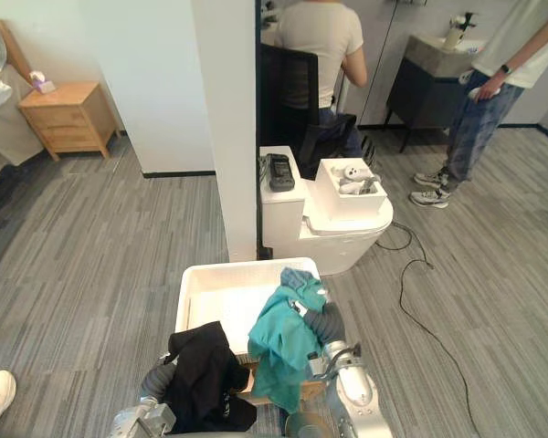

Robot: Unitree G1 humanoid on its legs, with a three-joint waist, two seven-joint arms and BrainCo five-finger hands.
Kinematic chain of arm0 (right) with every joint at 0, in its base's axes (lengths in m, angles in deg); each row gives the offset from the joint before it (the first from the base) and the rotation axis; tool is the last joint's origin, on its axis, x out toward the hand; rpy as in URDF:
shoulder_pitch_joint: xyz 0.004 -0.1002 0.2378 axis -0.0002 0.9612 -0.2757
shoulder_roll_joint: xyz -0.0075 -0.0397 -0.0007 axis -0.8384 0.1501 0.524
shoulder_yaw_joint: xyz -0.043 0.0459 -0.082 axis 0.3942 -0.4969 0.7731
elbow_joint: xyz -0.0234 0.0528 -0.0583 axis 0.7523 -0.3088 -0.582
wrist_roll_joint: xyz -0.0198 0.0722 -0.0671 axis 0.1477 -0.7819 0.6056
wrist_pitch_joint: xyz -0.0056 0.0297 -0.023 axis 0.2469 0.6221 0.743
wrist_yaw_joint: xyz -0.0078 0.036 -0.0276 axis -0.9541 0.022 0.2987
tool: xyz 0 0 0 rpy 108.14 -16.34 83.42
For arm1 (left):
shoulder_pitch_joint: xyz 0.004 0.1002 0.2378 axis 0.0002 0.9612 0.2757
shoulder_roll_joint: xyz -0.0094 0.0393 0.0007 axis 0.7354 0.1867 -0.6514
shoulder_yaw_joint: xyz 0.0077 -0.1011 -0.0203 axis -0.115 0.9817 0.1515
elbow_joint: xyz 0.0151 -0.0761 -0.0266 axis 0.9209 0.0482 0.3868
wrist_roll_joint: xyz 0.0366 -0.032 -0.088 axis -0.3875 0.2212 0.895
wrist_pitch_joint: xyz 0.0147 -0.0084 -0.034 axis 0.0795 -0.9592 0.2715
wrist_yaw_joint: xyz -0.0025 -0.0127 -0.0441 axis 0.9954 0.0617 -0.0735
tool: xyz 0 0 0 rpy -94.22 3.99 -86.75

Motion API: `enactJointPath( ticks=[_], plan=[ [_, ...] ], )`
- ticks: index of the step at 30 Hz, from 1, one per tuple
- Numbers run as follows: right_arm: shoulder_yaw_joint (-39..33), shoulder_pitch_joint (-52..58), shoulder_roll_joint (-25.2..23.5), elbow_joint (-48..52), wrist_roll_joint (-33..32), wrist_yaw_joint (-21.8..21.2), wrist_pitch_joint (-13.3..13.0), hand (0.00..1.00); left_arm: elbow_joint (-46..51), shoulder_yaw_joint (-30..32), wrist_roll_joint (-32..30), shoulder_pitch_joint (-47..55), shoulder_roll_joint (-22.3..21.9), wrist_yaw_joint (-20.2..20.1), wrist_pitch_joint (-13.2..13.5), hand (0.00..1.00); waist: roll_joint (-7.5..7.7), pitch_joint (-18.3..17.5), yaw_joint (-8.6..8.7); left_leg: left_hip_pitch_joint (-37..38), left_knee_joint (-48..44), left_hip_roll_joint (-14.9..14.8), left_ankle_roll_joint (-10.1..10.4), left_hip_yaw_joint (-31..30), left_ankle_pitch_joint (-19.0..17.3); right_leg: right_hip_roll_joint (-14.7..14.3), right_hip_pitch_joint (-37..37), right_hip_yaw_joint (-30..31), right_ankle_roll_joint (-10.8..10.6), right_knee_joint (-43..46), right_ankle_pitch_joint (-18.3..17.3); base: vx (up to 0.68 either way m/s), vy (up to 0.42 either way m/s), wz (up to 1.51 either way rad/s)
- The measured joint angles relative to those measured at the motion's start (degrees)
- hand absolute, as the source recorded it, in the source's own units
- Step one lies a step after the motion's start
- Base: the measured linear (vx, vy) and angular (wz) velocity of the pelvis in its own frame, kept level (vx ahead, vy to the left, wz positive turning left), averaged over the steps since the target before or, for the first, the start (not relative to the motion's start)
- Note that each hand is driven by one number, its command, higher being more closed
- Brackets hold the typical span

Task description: Tidy the bed and pick cloth on bed and put in laundry

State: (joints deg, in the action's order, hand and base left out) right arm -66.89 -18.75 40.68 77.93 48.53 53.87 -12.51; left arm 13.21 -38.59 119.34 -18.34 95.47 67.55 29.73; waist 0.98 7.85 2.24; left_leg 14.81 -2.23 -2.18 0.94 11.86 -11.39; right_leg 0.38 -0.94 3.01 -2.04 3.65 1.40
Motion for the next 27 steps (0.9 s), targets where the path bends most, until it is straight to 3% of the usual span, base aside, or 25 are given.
enactJointPath(
  ticks=[4,7,11,14,18,22,27],
  plan=[
    [-3.36,-5.86,3.27,3.89,0.27,-0.06,1.47,1.0,0.25,-0.29,-0.01,-0.16,-0.11,0.03,-1.18,1.0,0.99,-0.7,-0.16,-0.23,0.1,-0.07,0.08,0.0,0.15,-0.02,-1.15,0.03,-0.24,-2.9,1.78,-0.01,0.001,-0.01],
    [-5.7,-11.76,6.54,6.34,-0.84,-0.43,4.22,1.0,0.25,-0.51,-0.06,-0.72,-0.37,0.06,-1.2,1.0,0.96,-1.01,-0.29,-0.9,0.17,-0.02,-0.18,0.03,0.45,0.13,-1.63,-0.06,-0.04,-5.02,3.27,0.02,0.024,0.04],
    [-6.43,-20.31,8.75,6.83,-3.26,-1.11,10.28,1.0,0.24,-0.54,-0.14,-2.22,-1.31,0.12,-1.2,1.0,0.96,-1.32,-1.34,-1.03,0.02,0.0,-0.54,-0.07,0.94,0.27,-1.83,-0.65,-0.12,-5.78,3.88,0.04,0.027,0.03],
    [-5.54,-23.94,8.77,6.68,-4.72,-1.1,14.96,1.0,0.24,-0.62,-0.13,-3.25,-2.06,0.12,-1.21,1.0,0.99,-1.43,-1.89,-0.98,0.01,0.21,-0.59,-0.93,0.99,0.67,-2.42,-1.39,-0.13,-6.22,3.89,0.02,0.021,0.14],
    [-0.45,-28.04,8.76,3.65,-4.75,-0.38,19.11,1.0,0.22,-0.6,-0.14,-3.18,-1.99,0.13,-1.95,1.0,1.0,-1.54,-2.49,-0.98,0.1,0.47,-0.8,-2.0,1.12,1.14,-3.32,-2.49,-0.31,-7.18,4.0,-0.02,0.008,0.16],
    [5.98,-31.23,7.04,-2.79,-4.75,1.86,22.09,1.0,0.23,-0.49,-0.18,-3.43,-1.55,0.2,-2.44,1.0,1.08,-1.57,-3.44,-2.41,0.49,0.71,-1.0,-3.35,1.51,1.57,-2.95,-3.58,-0.32,-8.03,4.17,-0.03,-0.014,0.19],
    [9.5,-32.21,1.29,-11.16,-4.83,6.93,22.81,1.0,0.52,-0.17,-0.18,-5.86,-1.21,0.68,-2.45,1.0,1.61,-0.84,-5.28,-6.78,1.29,1.08,-0.78,-4.49,2.8,1.98,0.79,-4.36,-0.22,-8.85,5.05,-0.01,-0.025,0.09]
  ],
)
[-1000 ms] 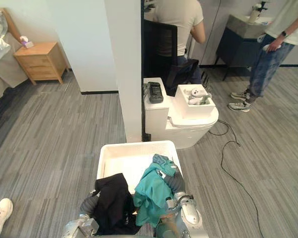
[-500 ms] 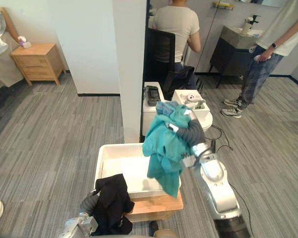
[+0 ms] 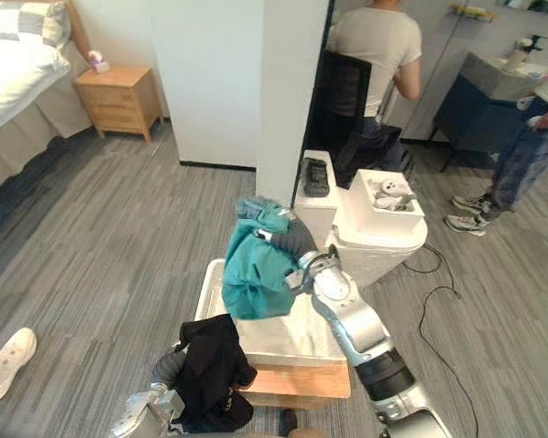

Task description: Tidy the bed and pick cloth on bed and put in laundry

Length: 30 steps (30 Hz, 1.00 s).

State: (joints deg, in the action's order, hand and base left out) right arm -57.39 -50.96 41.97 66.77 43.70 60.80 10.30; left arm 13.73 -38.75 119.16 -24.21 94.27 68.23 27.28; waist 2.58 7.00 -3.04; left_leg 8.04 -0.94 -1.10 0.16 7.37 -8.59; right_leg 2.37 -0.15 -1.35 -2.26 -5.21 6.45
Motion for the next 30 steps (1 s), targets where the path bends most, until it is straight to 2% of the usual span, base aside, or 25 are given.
enactJointPath(
  ticks=[2,7,9,10,11,12,15,16,18,22,30],
  plan=[
    [1.21,-0.14,-1.73,-4.21,0.16,1.9,-0.71,1.0,0.0,-0.02,-0.11,-1.29,0.16,0.28,0.03,1.0,-0.1,1.53,-0.57,-1.21,-0.24,-0.02,0.01,-0.11,0.03,0.02,1.08,-0.15,0.21,0.07,0.27,0.0,-0.012,0.03],
    [0.94,-7.16,-6.51,-19.28,1.57,5.62,-6.24,1.0,-0.01,-0.03,-0.26,-7.61,1.4,1.13,1.15,1.0,-0.51,8.67,-1.12,-6.0,-2.04,0.43,0.06,-0.08,0.05,0.59,5.08,-0.13,0.39,0.4,1.2,-0.01,0.001,0.0],
    [-2.11,-12.62,-7.06,-24.96,1.56,6.7,-9.33,1.0,-0.04,-0.04,-0.19,-11.91,1.48,1.15,2.65,1.0,-1.71,12.88,-1.26,-8.43,-3.35,0.93,0.07,-0.04,0.08,1.18,6.92,-0.14,0.15,0.64,1.52,-0.03,0.02,0.06],
    [-3.2,-13.84,-6.96,-26.21,1.52,6.69,-10.16,1.0,-0.05,-0.06,-0.16,-12.91,1.46,1.13,3.2,1.0,-2.17,13.68,-1.2,-8.96,-3.53,1.06,0.06,0.04,0.1,1.34,7.36,-0.15,0.1,0.67,1.55,0.0,0.04,0.08],
    [-5.24,-16.1,-6.66,-28.84,1.46,6.61,-12.06,1.0,-0.05,-0.02,-0.08,-14.45,1.48,1.12,4.27,1.0,-2.91,14.87,-1.11,-9.8,-3.65,1.39,0.6,0.38,0.48,1.75,8.23,-0.14,-0.1,0.76,1.71,0.01,0.053,0.11],
    [-7.17,-17.62,-5.82,-30.99,1.4,6.41,-13.8,1.0,-0.07,-0.09,0.11,-15.77,1.42,1.09,5.16,1.0,-3.85,15.48,-0.98,-10.52,-3.88,1.52,0.63,1.24,0.51,2.04,9.19,-0.09,-0.29,0.9,1.87,0.06,0.073,0.05],
    [-8.96,-18.1,-2.4,-33.73,1.16,4.39,-17.25,1.0,-0.12,-0.01,0.9,-17.24,1.37,1.09,7.33,1.0,-5.22,16.41,-0.67,-10.98,-4.27,1.81,0.63,2.79,0.51,2.47,9.65,0.63,-0.25,0.95,2.05,0.09,0.066,-0.04],
    [-8.98,-17.85,-1.8,-33.82,1.06,3.97,-17.7,0.0,-0.14,0.0,0.92,-17.33,1.37,1.09,7.82,1.0,-5.32,16.46,-0.47,-10.97,-4.44,1.88,0.63,3.33,0.51,2.58,9.61,0.75,-0.26,0.96,2.05,0.08,0.057,-0.06],
    [-9.71,-15.81,-0.14,-33.86,0.14,1.93,-19.56,0.0,-0.36,-0.02,0.94,-17.42,1.37,1.09,8.34,1.0,-5.52,16.56,0.68,-10.96,-5.96,2.35,0.63,4.6,0.51,3.27,9.08,1.08,-0.27,1.02,2.06,0.08,0.056,-0.07],
    [-9.86,-9.22,0.32,-33.26,0.38,0.9,-21.76,0.0,-0.86,0.97,1.01,-17.98,1.6,0.99,8.43,1.0,-5.68,16.59,2.28,-11.02,-11.44,3.26,0.63,6.5,0.51,4.81,7.23,2.24,-0.28,1.89,2.06,0.07,0.065,-0.11],
    [-9.5,-1.41,0.22,-29.17,1.8,0.79,-26.2,0.0,1.57,2.97,2.21,-16.26,2.4,-0.33,8.28,1.0,-6.03,16.38,2.6,-9.06,-10.93,3.35,0.63,7.21,0.51,4.48,5.92,3.89,-0.32,2.01,2.02,0.04,-0.012,-0.04]
  ],
)
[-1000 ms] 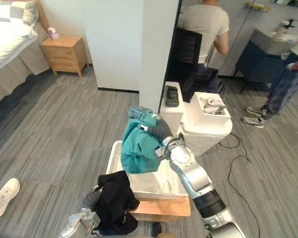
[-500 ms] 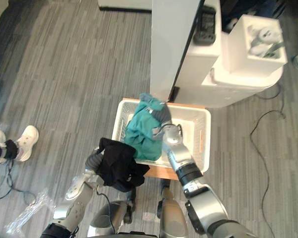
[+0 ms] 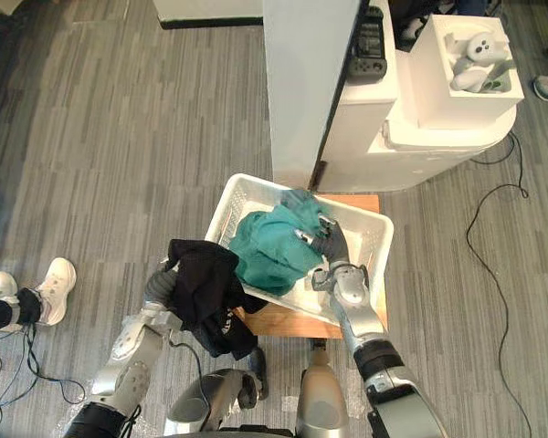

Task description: Tidy the bed and pick cloth on bed and put in laundry

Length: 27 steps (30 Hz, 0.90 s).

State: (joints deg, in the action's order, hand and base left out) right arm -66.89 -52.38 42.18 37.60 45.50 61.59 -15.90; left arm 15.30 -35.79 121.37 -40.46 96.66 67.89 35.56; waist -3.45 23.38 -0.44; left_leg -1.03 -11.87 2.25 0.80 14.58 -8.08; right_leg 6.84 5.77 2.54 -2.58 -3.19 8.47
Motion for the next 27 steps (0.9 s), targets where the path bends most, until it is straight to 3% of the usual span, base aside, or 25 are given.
enactJointPath(
  ticks=[5,12,14,16,17,18,20,21,25,27],
  plan=[
    [-0.05,8.12,0.05,5.24,2.61,0.32,-2.93,0.0,2.76,0.0,-0.05,5.43,-0.15,-1.72,-1.67,1.0,-0.12,-3.48,0.23,2.77,1.27,-0.66,0.0,0.72,0.0,-0.91,-1.55,1.52,-0.31,0.02,-0.29,0.06,-0.053,-0.18],
    [0.28,17.4,-0.05,11.63,5.24,0.38,-3.17,0.0,5.45,-1.28,-0.11,11.28,-1.34,-5.13,-3.81,1.0,-0.16,-10.77,0.86,7.36,1.64,-2.06,0.0,0.84,0.0,-2.74,-5.45,1.62,-0.07,0.02,-0.46,0.07,-0.047,-0.08],
    [0.21,19.44,0.0,12.33,6.01,0.46,-2.03,0.0,9.02,-1.59,-0.05,12.82,-1.29,-7.4,-4.36,1.0,0.1,-12.4,1.01,7.7,-0.2,-2.09,0.01,0.91,0.0,-2.6,-6.62,1.59,0.17,0.06,-0.62,0.08,-0.021,-0.02],
    [0.06,20.79,-0.82,12.25,6.26,0.94,-0.33,0.0,14.4,-1.82,0.23,13.02,-0.95,-10.23,-4.33,1.0,2.17,-12.38,0.73,5.32,-3.38,-1.91,-0.21,1.36,-3.78,-0.07,-7.64,2.48,0.76,0.27,-1.12,0.05,-0.001,0.16],
    [-0.47,21.57,-0.97,11.55,6.28,1.4,0.85,0.0,18.27,-2.02,0.5,12.52,-0.87,-13.04,-4.18,1.0,0.58,-13.95,1.49,7.75,11.4,-3.64,-0.39,1.81,-1.28,-1.08,-7.57,3.0,-0.44,0.32,-2.04,-0.02,0.059,0.16],
    [-1.1,22.19,-1.27,10.65,6.29,1.73,2.31,0.0,21.92,-1.85,1.32,12.22,-0.72,-15.73,-2.94,1.0,1.01,-14.33,1.29,8.67,14.16,-4.16,-0.32,1.97,1.36,-1.33,-7.43,3.66,-3.06,1.56,-4.93,-0.02,0.054,0.09],
    [-0.8,23.31,-2.69,10.04,6.35,1.71,4.31,0.0,25.57,-0.74,2.93,11.45,-0.02,-18.67,-1.38,1.0,2.67,-15.28,1.11,8.23,12.63,-3.22,-0.3,2.18,1.37,-0.15,-7.18,3.39,-3.68,2.68,-6.2,0.0,-0.007,-0.03],
    [-1.15,24.75,-2.91,10.0,6.35,1.65,4.63,0.0,28.26,-0.48,4.04,11.23,0.48,-20.03,-1.11,1.0,2.58,-15.35,1.29,9.07,12.57,-3.21,-0.3,2.28,1.37,-0.23,-7.37,3.44,-3.66,3.76,-6.59,0.0,-0.059,-0.01],
    [-3.38,27.24,-3.14,8.67,6.35,1.32,5.48,0.0,35.3,2.72,9.93,5.32,3.18,-21.6,-0.18,1.0,2.42,-15.83,1.93,9.63,12.44,-3.33,-0.18,3.49,1.26,-0.54,-7.26,4.68,-3.31,4.06,-6.9,-0.04,-0.064,-0.18],
    [-4.03,28.11,-3.17,7.83,6.35,1.08,5.46,0.0,36.26,4.52,9.91,-1.76,5.08,-19.35,1.06,1.0,2.34,-16.25,3.17,9.99,12.64,-3.49,-0.11,3.97,1.16,-0.87,-7.31,4.84,-3.27,3.54,-6.93,-0.09,-0.095,-0.25]
  ],
)
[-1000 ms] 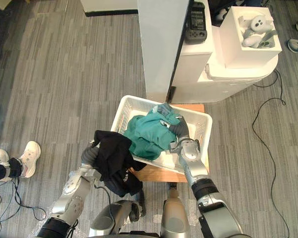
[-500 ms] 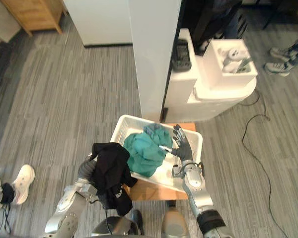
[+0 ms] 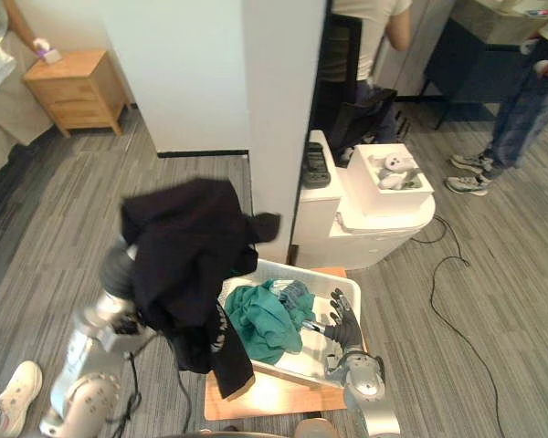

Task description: Tidy the bed and pick cloth on bed and put in laundry

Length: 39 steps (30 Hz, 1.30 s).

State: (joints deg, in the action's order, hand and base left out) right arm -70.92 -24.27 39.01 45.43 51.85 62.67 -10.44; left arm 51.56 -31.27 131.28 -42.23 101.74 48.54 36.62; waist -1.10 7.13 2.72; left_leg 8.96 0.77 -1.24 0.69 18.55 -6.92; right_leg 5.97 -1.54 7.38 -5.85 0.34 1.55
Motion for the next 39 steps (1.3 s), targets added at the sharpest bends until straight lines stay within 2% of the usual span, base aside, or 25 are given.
enactJointPath(
  ticks=[5,6,7,8,9,11,13,15,18,23,26,30,34,39],
  plan=[
    [0.3,1.5,-0.44,-4.0,-0.05,-1.32,-0.4,0.0,-2.29,-1.02,-3.03,-11.35,2.54,7.36,0.33,1.0,0.88,-0.91,1.72,0.09,-0.05,-0.18,0.51,2.23,-0.47,-0.41,0.22,2.95,0.34,-2.35,-0.24,-0.12,-0.107,-0.34],
    [0.32,2.05,-0.4,-4.36,-0.05,-1.6,-0.65,0.0,-3.67,-1.77,-5.33,-12.74,2.65,8.87,0.34,1.0,0.76,-1.04,2.37,0.18,-0.08,-0.34,0.49,2.49,-0.45,-0.6,0.22,3.12,0.46,-2.37,-0.31,-0.13,-0.15,-0.24],
    [0.6,2.83,-0.4,-5.68,-0.06,-2.05,-1.28,0.0,-6.35,-3.13,-12.12,-14.49,2.78,12.15,0.76,1.0,0.4,-1.48,3.33,0.69,0.04,-0.71,0.61,3.05,-0.34,-1.13,0.19,4.0,0.51,-2.29,-0.32,-0.12,-0.142,-0.21],
    [0.83,3.04,-0.36,-6.25,-0.11,-2.09,-1.39,0.0,-7.48,-3.79,-14.88,-15.19,2.81,13.39,0.87,1.0,0.27,-1.57,3.58,1.01,0.13,-0.84,0.69,3.29,-0.29,-1.34,0.07,4.46,0.55,-2.28,-0.33,-0.07,-0.097,-0.21],
    [1.55,3.45,-0.17,-7.23,-0.15,-2.16,-1.63,0.0,-9.54,-4.93,-20.16,-16.37,2.84,15.57,0.9,1.0,0.03,-2.06,4.33,1.11,0.15,-1.09,0.88,3.51,-0.18,-1.64,0.08,4.58,0.65,-2.28,-0.34,-0.05,-0.073,-0.14],
    [1.71,4.63,-0.17,-7.62,-0.18,-2.53,-2.16,0.0,-12.75,-6.63,-25.27,-18.98,2.89,17.6,0.87,1.0,-0.14,-2.45,4.44,1.23,0.27,-1.41,1.1,4.18,-0.03,-1.93,0.28,5.07,0.85,-2.33,-0.11,-0.06,-0.079,-0.16],
    [1.78,5.45,-0.22,-7.77,-0.26,-2.87,-2.66,0.0,-15.96,-6.98,-27.2,-21.0,3.2,18.75,0.82,1.0,-0.05,-2.73,4.87,1.43,0.64,-1.57,1.21,4.5,0.36,-2.04,0.39,5.41,0.81,-2.36,0.13,-0.04,-0.057,-0.1],
    [1.78,5.71,-0.21,-7.79,-0.53,-3.76,-2.94,0.0,-20.19,-7.13,-29.17,-22.84,4.74,20.39,0.88,1.0,0.35,-3.01,6.08,2.02,1.66,-1.54,1.29,4.81,0.96,-2.26,0.37,5.84,0.83,-2.38,0.3,-0.02,-0.043,-0.05],
    [1.75,6.65,-0.28,-7.79,-0.58,-4.77,-3.23,0.0,-23.33,-8.19,-34.01,-24.44,6.98,21.36,0.88,1.0,0.84,-3.3,6.74,2.06,2.23,-1.43,1.28,5.81,1.3,-2.33,0.97,6.13,0.77,-2.45,0.85,-0.01,-0.033,-0.14],
    [1.47,8.44,-0.97,-7.76,-0.64,-6.36,-3.21,0.0,-29.64,-10.49,-36.07,-25.91,7.73,20.61,0.56,1.0,1.43,-3.51,7.76,2.13,2.48,-1.15,1.27,6.06,1.3,-2.13,0.96,6.74,0.71,-2.51,0.94,0.0,-0.011,-0.03],
    [1.38,8.89,-1.8,-7.75,-0.73,-6.95,-3.16,0.0,-31.96,-13.9,-36.33,-23.55,7.76,16.81,-2.9,1.0,1.52,-3.43,8.26,2.02,3.12,-0.9,1.23,6.19,1.31,-2.06,1.07,7.24,0.71,-2.69,0.93,-0.02,-0.021,-0.03],
    [1.3,8.93,-1.82,-7.85,-1.19,-7.69,-3.16,0.0,-37.02,-17.36,-40.87,-17.68,7.39,13.7,-6.1,1.0,1.62,-2.87,9.45,2.04,3.47,-0.78,1.22,6.33,1.31,-2.1,1.2,7.34,0.69,-2.89,0.92,-0.01,-0.038,-0.03],
    [1.0,7.45,-1.76,-10.86,-3.42,-8.5,-3.78,0.0,-45.01,-21.7,-48.53,-13.58,7.19,13.23,-8.55,1.0,0.36,-1.61,10.43,1.75,4.14,-0.45,1.06,6.54,1.43,-2.26,2.26,7.24,0.6,-2.78,0.85,0.0,-0.052,-0.04],
    [1.09,4.74,-1.75,-13.0,-4.68,-8.71,-5.05,0.0,-50.26,-24.33,-52.79,-12.03,6.79,13.41,-9.25,1.0,-0.65,0.53,11.36,0.5,4.14,-0.26,0.92,6.69,1.52,-2.16,3.83,7.22,0.34,-2.3,0.67,0.0,-0.046,-0.02]
  ],
)
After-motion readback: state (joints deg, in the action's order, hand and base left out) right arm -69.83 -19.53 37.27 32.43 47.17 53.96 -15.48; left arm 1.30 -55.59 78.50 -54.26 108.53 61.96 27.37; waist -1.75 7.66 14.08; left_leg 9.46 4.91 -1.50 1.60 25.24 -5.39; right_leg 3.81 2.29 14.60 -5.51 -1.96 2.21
